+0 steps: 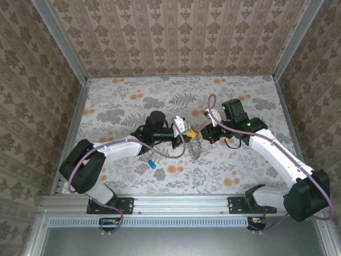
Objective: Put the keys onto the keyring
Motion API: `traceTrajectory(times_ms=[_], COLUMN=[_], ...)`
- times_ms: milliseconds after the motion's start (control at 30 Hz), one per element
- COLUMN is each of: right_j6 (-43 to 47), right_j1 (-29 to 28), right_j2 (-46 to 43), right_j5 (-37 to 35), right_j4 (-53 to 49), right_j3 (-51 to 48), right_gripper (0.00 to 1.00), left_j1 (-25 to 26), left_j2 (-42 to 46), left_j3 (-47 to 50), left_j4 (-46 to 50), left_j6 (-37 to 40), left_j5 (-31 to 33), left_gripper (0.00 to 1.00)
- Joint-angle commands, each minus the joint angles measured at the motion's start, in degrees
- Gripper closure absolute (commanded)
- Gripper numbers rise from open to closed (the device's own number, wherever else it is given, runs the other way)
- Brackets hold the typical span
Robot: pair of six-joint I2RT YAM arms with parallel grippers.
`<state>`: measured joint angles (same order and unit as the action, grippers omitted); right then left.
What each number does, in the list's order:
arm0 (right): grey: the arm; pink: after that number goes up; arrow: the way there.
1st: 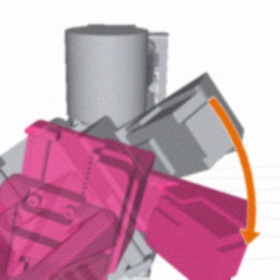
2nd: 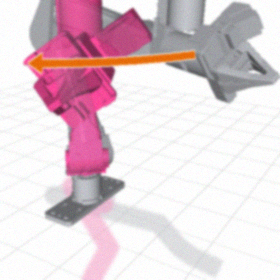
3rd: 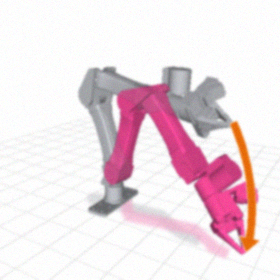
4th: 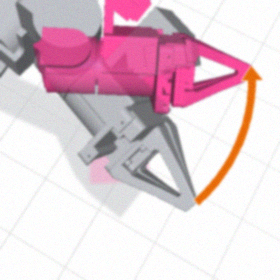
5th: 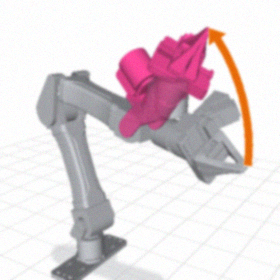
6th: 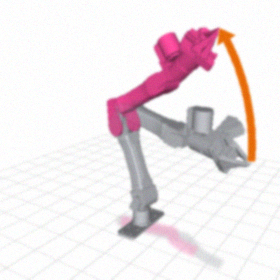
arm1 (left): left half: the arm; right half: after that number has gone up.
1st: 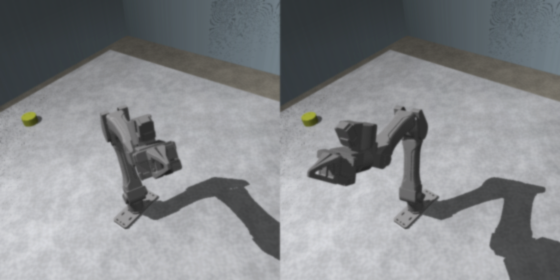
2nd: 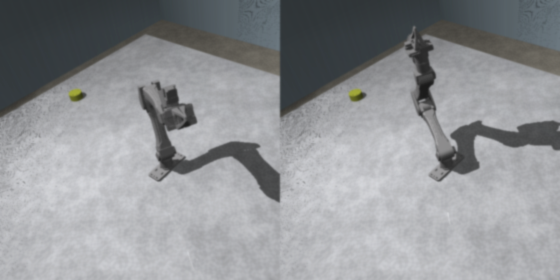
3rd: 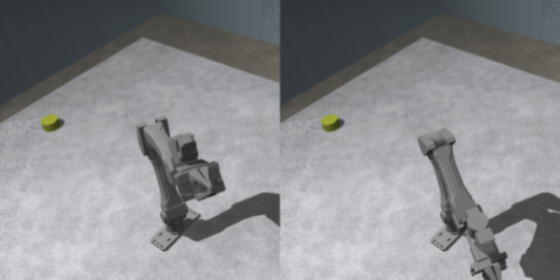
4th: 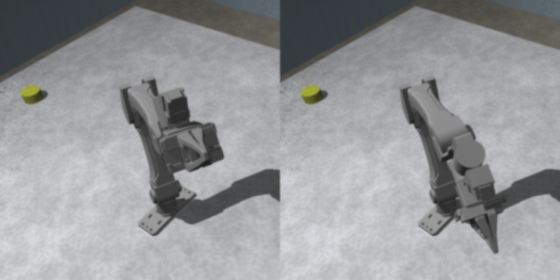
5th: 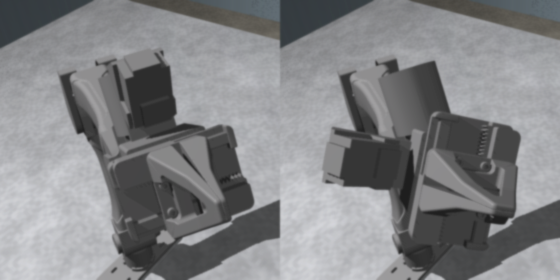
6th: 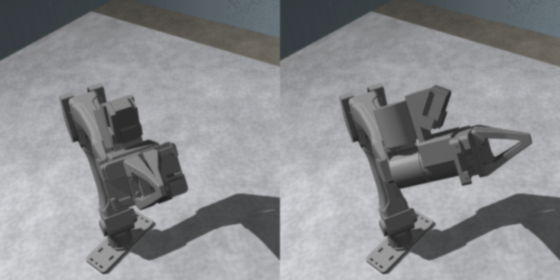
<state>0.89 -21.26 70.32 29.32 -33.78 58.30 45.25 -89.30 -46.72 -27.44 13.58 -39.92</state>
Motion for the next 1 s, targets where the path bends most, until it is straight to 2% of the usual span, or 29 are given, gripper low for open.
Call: traceTrajectory(times_ms=[0, 167, 300, 433, 600, 733, 967], right_j6=[3.4, 6.8, 10.3, 12.3, 12.8, 11.8, 11.5], right_j1=[0.1, -1.9, -3.7, -4.0, -3.8, -3.4, -3.2], right_j2=[0.0, 0.7, -0.1, -1.9, -5.0, -4.9, -5.4], right_j5=[-2.5, -8.9, -13.7, -13.3, -7.9, -6.1, -5.8], right_j4=[-4.4, -7.3, -4.4, 4.6, 15.3, 18.6, 18.2], right_j3=[3.6, 4.5, 2.3, -3.4, -10.7, -13.3, -12.7], right_gripper=[0.99, 0.98, 0.97, 0.97, 0.95, 0.91, 0.97], left_j1=[-0.6, -0.7, -0.6, -0.6, -0.7, -0.7, -1.1], left_j2=[-0.4, -0.8, -1.2, -1.6, -2.3, -2.8, -2.8], left_j3=[-1.1, -1.5, -1.8, -1.8, -1.3, -0.9, -0.4], left_j4=[2.8, 2.8, 2.3, 0.8, -2.2, -3.2, -3.1], left_j6=[1.4, 1.3, 1.0, 0.2, -1.6, -2.1, -2.2], left_j5=[-1.1, -1.4, -2.7, -3.8, -4.3, -4.7, -4.8], left_gripper=[1.00, 1.00, 1.00, 1.00, 1.00, 1.00, 1.00])
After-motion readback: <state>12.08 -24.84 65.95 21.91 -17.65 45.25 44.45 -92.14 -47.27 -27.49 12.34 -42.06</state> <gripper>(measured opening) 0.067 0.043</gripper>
